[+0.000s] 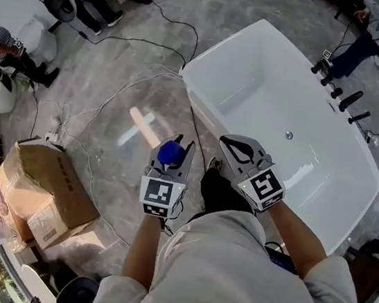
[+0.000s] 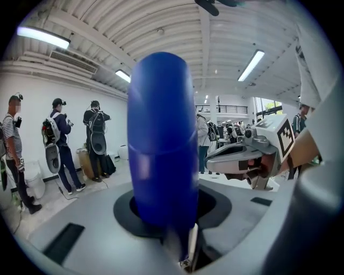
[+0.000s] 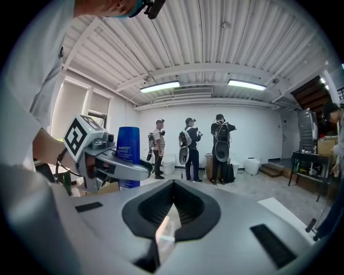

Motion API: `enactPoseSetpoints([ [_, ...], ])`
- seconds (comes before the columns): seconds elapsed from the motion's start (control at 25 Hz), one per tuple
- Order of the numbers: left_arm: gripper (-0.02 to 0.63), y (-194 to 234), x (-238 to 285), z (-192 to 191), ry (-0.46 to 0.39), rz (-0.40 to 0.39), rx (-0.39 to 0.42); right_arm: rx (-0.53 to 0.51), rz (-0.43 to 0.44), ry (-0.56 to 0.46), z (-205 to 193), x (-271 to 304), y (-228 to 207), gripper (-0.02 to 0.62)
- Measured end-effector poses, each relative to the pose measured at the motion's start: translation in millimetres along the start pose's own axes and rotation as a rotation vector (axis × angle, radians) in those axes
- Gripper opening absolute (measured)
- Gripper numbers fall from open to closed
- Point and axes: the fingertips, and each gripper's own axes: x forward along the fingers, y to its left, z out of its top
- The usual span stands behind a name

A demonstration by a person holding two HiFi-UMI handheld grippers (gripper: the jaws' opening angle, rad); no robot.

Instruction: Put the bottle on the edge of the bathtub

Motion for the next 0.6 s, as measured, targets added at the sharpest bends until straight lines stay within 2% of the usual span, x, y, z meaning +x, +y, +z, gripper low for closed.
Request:
enactPoseSetpoints([
  [0.2,0.127,44,50,10,0.032,-0.043,0.024,0.020,0.061,-0.003,4,52,-40,0.006],
  [0.4,0.127,76,102,17,0.060,-0.111,0.038,-0.026,0.083,-0.001,20,94,-78,0.006],
  [0.52,0.127,83,128,15,0.075,-0.175,0.048,0.014,0.073,0.005,20,109,-97,0.006],
  [0.6,0.127,86,145,18,0.071,-0.236,0.082,0.033,0.080,0.012,18,118,-110,0.006],
])
